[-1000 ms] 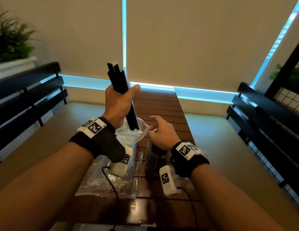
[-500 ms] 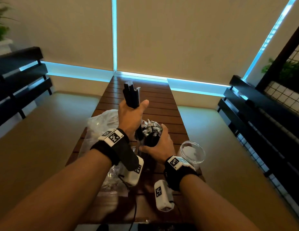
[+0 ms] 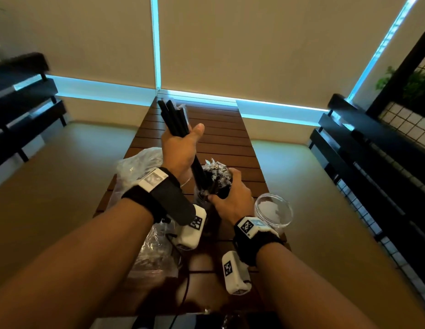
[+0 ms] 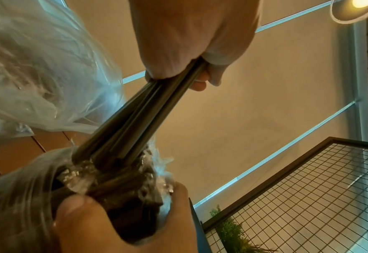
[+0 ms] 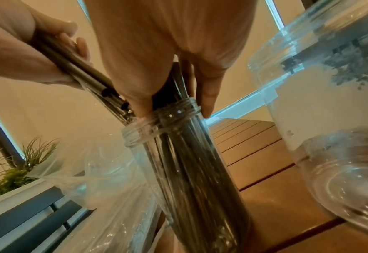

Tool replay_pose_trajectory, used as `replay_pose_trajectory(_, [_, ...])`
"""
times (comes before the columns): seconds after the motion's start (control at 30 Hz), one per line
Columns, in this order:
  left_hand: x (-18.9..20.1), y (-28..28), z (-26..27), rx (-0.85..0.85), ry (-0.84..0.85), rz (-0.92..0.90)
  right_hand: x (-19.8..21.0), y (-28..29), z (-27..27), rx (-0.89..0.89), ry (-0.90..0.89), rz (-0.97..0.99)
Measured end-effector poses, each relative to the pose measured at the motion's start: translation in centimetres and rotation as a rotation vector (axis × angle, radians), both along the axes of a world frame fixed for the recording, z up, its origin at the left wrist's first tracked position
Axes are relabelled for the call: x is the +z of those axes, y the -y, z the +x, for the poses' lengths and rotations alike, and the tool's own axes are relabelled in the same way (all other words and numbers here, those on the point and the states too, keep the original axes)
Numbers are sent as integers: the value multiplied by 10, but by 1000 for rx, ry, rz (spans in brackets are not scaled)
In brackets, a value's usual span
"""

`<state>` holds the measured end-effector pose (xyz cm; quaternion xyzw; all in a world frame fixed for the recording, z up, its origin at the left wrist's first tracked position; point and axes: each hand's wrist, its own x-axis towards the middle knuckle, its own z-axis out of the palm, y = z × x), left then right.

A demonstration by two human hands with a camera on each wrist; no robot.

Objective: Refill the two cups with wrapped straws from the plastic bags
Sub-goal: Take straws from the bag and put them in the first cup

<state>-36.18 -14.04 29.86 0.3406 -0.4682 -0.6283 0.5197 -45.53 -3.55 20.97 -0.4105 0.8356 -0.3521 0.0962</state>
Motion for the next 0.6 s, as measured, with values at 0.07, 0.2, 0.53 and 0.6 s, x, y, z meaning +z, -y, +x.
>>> replay_pose_trajectory(0.07, [3,4,5,23,-23,14,-1,1,0,4,0,-8])
replay_pose_trajectory(0.2, [-4,10,12,85,-47,52,-3,1,0,42,-12,-6])
replay_pose_trajectory(0.53, [3,16,5,229,-79,186,-3,-2,-5,130,50,-3])
replay_pose_trajectory(0.6, [7,18,4,225,-97,209,-3,2,-3,122,31,1])
